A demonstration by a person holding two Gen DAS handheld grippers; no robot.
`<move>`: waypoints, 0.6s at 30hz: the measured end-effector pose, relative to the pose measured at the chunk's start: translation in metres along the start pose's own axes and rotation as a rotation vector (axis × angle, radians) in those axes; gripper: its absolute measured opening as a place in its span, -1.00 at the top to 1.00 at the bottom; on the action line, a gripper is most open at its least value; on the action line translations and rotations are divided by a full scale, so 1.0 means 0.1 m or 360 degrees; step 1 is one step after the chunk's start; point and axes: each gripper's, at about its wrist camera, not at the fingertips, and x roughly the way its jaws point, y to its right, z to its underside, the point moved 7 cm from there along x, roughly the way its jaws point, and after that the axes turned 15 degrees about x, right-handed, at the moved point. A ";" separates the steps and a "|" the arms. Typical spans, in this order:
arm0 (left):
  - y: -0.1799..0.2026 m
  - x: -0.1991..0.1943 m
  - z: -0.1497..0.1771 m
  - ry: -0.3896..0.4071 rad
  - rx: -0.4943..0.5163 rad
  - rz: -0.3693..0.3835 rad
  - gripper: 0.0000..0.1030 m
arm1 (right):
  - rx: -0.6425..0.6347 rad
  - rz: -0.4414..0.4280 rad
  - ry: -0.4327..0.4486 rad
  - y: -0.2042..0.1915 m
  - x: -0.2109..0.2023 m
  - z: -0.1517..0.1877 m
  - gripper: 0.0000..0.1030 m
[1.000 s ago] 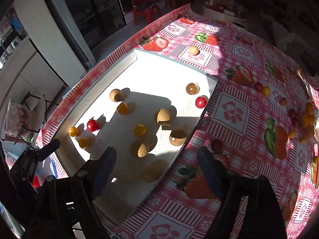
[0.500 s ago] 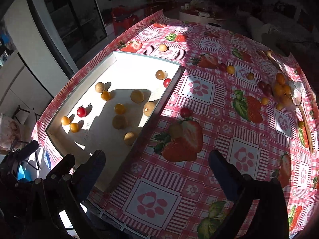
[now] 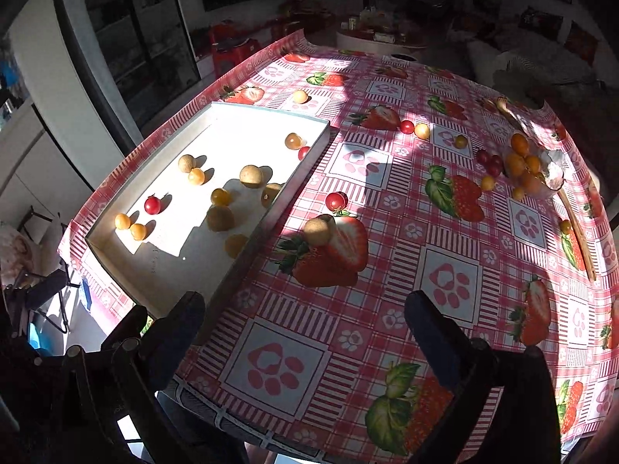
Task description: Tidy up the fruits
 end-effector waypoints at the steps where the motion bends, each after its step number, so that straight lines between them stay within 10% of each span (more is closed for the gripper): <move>1: 0.00 -0.01 0.00 0.0001 0.0001 -0.0004 -1.00 | 0.0004 -0.0005 0.0001 0.00 -0.01 0.00 -1.00; 18: 0.10 -0.05 -0.02 -0.0014 0.0054 -0.0018 -1.00 | 0.0017 -0.0047 -0.0003 -0.01 -0.06 0.06 -1.00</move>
